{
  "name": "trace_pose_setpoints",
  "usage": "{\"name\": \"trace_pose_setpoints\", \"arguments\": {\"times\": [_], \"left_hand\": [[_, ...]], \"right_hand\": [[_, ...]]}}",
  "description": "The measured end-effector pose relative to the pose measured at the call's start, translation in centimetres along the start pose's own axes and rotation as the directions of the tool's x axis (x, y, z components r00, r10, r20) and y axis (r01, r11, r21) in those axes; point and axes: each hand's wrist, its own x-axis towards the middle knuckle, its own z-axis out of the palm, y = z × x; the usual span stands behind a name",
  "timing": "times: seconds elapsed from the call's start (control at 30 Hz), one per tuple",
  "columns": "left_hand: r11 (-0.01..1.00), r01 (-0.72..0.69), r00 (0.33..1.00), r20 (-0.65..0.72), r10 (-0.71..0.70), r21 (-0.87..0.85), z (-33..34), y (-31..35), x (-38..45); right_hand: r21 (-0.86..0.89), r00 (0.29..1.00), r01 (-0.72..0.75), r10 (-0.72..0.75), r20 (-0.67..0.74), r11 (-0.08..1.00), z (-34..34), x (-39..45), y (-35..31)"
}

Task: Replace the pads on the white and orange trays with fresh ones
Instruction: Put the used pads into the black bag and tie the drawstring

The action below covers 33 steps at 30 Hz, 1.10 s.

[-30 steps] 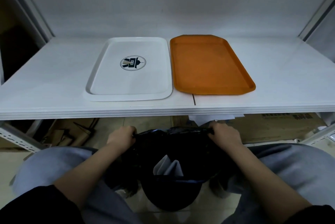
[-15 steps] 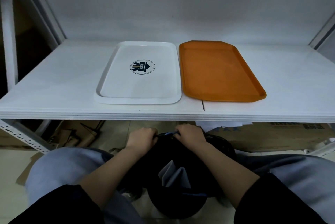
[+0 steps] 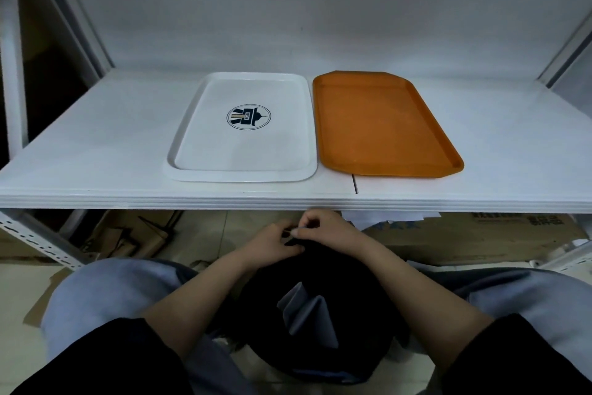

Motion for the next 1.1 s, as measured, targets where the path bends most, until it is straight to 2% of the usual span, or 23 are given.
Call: {"name": "trace_pose_setpoints", "arguments": {"times": [0.13,0.3,0.57,0.77,0.87,1.1], "left_hand": [[0.930,-0.031,0.999,0.012,0.037,-0.366,0.4,1.3,-0.2],[0.826,-0.030,0.999,-0.049,0.003,-0.562,1.4,3.2,0.0],[0.826,0.013,0.996,-0.062,-0.058,-0.563,5.0,3.4,1.8],[0.895,0.010,0.992,-0.107,-0.064,-0.445,6.7,2.0,2.7],[0.909,0.051,0.990,-0.099,-0.101,-0.414,7.3,1.4,3.4],[0.910,0.070,0.984,-0.120,-0.129,-0.409,7.6,0.9,4.0]], "right_hand": [[0.201,0.999,0.045,-0.044,-0.010,0.978,-1.1,-0.9,-2.5],[0.279,0.998,0.061,-0.063,-0.003,0.958,-2.8,-1.6,-5.6],[0.488,0.984,0.166,-0.109,-0.143,0.857,-4.2,-2.0,-7.2],[0.557,0.969,0.225,-0.125,-0.213,0.799,-4.5,-2.3,-8.1],[0.594,0.962,0.243,-0.111,-0.250,0.767,-4.4,-2.4,-7.9],[0.745,0.959,0.265,-0.086,-0.270,0.613,-4.3,-2.6,-7.0]]}}
